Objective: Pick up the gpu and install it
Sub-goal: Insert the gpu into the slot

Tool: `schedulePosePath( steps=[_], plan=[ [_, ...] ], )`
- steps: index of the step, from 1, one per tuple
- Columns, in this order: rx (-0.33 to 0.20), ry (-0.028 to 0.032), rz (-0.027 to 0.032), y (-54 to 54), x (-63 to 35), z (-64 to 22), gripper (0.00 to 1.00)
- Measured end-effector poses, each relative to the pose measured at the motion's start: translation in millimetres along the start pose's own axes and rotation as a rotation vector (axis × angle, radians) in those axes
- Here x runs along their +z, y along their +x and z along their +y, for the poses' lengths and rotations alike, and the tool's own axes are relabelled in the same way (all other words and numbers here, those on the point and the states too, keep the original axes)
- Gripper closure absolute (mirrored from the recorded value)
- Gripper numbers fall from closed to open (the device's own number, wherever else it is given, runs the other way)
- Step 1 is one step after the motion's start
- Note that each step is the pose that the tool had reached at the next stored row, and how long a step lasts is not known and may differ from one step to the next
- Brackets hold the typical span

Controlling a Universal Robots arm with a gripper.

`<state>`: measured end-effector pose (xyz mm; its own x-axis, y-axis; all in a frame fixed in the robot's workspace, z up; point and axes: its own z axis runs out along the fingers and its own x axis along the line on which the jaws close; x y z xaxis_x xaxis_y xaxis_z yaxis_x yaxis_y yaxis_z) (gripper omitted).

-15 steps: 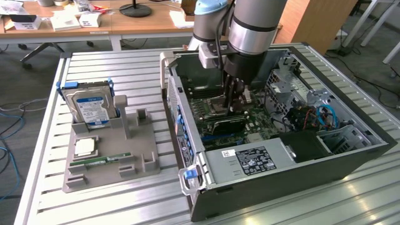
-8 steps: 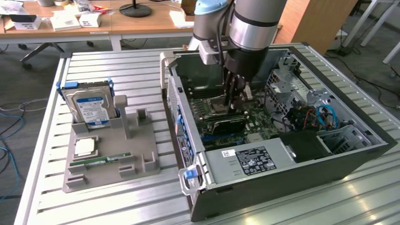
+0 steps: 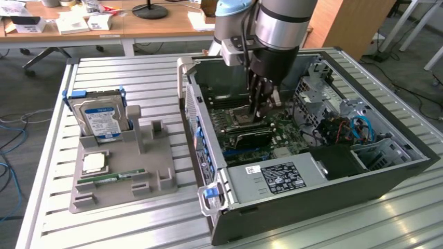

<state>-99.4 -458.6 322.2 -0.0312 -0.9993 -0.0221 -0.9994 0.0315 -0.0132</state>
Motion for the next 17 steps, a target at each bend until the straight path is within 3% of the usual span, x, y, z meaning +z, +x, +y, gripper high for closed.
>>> schedulePosePath(
  steps=[8, 13, 17],
  plan=[
    [0.000, 0.0000, -0.0001, -1.1, -9.5, -0.1, 0.66],
    [0.000, 0.0000, -0.0001, -1.1, -9.9, -0.3, 0.66],
    [0.000, -0.0001, 0.0000, -1.3, -9.8, -5.2, 0.66]
  ],
)
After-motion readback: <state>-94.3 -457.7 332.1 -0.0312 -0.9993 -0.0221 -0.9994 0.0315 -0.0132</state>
